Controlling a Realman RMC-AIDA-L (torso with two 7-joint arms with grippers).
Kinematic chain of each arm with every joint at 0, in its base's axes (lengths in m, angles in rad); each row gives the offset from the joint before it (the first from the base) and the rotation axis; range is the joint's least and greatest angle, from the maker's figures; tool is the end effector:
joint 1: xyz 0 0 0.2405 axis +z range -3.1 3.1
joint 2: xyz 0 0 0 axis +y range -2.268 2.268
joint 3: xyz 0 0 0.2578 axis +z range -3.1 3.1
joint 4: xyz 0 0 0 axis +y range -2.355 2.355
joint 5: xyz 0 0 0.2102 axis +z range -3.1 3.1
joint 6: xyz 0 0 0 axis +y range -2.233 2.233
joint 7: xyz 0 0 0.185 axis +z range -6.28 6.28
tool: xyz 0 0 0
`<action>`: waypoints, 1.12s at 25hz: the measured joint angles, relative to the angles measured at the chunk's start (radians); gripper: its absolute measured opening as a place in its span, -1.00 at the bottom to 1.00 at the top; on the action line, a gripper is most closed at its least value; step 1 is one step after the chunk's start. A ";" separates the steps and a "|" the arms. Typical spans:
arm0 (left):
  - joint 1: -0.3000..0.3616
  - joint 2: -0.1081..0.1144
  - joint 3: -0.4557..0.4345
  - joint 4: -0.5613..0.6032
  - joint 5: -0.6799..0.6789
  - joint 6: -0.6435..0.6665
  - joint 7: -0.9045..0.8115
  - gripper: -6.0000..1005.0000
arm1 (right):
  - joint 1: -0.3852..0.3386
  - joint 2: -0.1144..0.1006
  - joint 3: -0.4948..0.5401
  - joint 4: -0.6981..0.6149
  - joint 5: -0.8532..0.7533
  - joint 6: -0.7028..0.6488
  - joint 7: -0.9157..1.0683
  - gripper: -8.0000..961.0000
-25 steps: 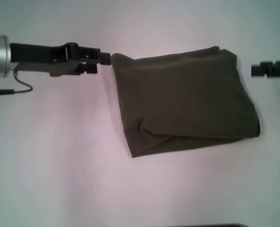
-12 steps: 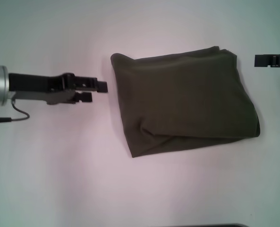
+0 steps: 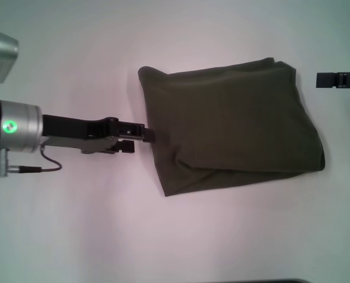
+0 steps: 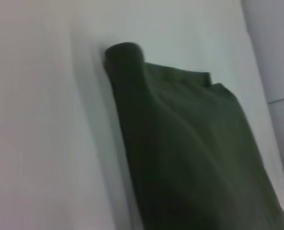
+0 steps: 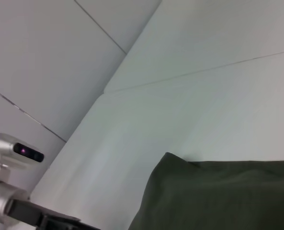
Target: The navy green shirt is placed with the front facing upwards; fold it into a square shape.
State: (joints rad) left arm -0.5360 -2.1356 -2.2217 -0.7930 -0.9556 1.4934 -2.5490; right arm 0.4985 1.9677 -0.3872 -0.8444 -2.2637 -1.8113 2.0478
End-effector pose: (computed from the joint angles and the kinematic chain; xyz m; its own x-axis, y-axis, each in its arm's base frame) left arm -0.2441 0.3300 -0.0800 0.1353 0.9753 0.1747 0.9764 -0.1612 0.1439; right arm 0.2952 0.3271 0.0578 0.4045 -0.7853 -0.4687 -0.8773 -0.4779 0.0434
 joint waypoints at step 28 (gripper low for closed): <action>-0.143 -0.025 0.002 0.226 0.003 -0.221 -0.023 0.38 | -0.027 -0.003 -0.003 0.001 -0.003 -0.010 -0.004 0.75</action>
State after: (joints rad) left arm -0.6786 -2.1606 -2.2193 -0.5666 -0.9529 1.2726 -2.5721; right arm 0.4718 1.9647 -0.3904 -0.8436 -2.2672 -1.8208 2.0442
